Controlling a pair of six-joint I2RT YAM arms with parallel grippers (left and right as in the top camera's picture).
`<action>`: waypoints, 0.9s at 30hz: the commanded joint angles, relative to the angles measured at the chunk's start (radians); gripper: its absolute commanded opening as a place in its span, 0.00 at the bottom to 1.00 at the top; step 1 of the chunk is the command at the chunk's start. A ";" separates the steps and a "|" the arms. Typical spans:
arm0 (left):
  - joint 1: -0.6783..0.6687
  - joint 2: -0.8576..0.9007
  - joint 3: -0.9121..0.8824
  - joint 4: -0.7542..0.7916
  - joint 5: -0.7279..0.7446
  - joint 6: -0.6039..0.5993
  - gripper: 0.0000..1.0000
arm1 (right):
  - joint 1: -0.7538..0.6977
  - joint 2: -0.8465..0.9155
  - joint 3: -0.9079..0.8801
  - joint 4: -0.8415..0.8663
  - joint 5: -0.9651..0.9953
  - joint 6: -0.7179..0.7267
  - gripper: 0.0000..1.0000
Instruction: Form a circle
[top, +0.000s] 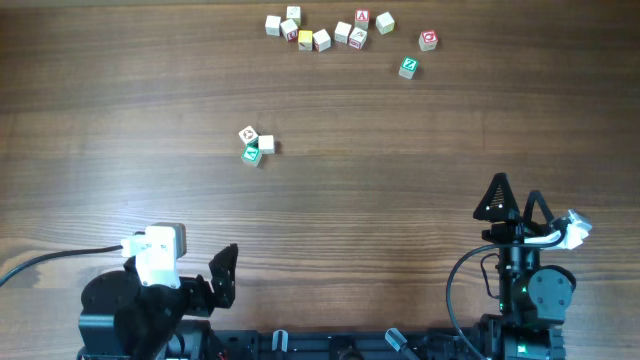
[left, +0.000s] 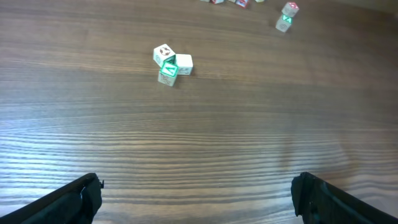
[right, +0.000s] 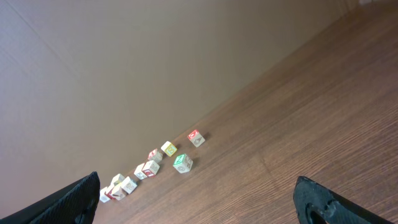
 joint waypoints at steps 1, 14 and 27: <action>0.005 -0.012 -0.005 0.056 -0.041 0.005 1.00 | 0.001 -0.012 -0.001 0.002 0.006 0.010 1.00; 0.052 -0.313 -0.594 0.975 0.013 0.114 1.00 | 0.001 -0.012 -0.001 0.002 0.006 0.010 1.00; 0.042 -0.318 -0.815 1.098 -0.095 0.111 1.00 | 0.001 -0.012 -0.001 0.002 0.006 0.010 0.99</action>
